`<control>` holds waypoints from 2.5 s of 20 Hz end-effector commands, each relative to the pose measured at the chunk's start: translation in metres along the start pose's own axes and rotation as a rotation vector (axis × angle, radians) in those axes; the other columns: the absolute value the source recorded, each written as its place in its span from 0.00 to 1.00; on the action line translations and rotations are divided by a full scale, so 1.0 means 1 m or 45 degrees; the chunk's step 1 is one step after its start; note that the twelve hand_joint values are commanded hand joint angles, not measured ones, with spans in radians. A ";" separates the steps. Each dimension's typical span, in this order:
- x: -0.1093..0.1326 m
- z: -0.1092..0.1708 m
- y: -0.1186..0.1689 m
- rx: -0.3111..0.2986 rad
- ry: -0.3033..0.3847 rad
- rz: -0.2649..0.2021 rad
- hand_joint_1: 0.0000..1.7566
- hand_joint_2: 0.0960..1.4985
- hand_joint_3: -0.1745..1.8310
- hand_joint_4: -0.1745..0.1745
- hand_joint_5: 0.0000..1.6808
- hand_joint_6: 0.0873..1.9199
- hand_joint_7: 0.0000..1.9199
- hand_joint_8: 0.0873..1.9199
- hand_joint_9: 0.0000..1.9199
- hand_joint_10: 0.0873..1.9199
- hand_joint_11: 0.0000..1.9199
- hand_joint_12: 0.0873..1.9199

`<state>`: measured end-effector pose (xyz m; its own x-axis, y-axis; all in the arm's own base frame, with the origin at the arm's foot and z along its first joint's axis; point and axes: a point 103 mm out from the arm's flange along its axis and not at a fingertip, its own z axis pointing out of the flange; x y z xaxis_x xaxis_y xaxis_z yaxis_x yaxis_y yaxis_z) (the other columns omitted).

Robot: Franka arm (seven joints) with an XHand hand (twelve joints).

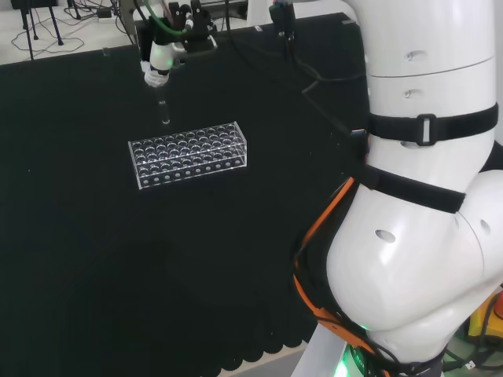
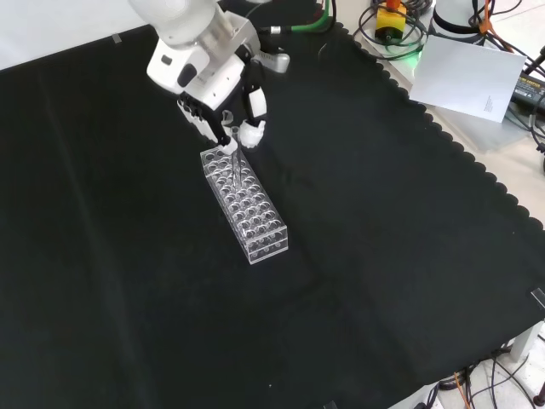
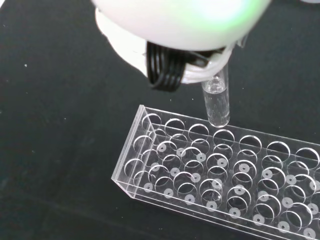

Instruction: Shake the test tube.

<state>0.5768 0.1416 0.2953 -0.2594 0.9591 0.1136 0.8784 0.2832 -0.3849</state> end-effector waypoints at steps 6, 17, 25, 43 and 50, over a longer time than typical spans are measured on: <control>0.000 -0.028 -0.034 -0.063 0.021 -0.015 0.76 0.36 0.42 0.00 0.85 0.00 0.76 0.28 0.86 0.30 0.73 0.49; 0.053 -0.042 -0.036 -0.099 0.047 -0.145 0.76 0.36 0.42 0.00 0.86 0.00 0.76 0.28 0.86 0.30 0.73 0.49; 0.047 -0.044 -0.040 -0.105 0.004 -0.122 0.76 0.36 0.42 0.00 0.86 0.00 0.76 0.28 0.86 0.30 0.73 0.49; -0.084 -0.030 -0.079 -0.009 -0.116 0.267 0.76 0.36 0.42 0.00 0.86 0.00 0.76 0.28 0.86 0.30 0.73 0.49; -0.054 -0.031 -0.063 -0.034 -0.061 0.184 0.76 0.36 0.42 0.00 0.86 0.00 0.76 0.28 0.86 0.30 0.73 0.49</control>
<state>0.5442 0.0498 0.3433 -0.1183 0.9927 -0.0247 0.9201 0.1002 -0.3786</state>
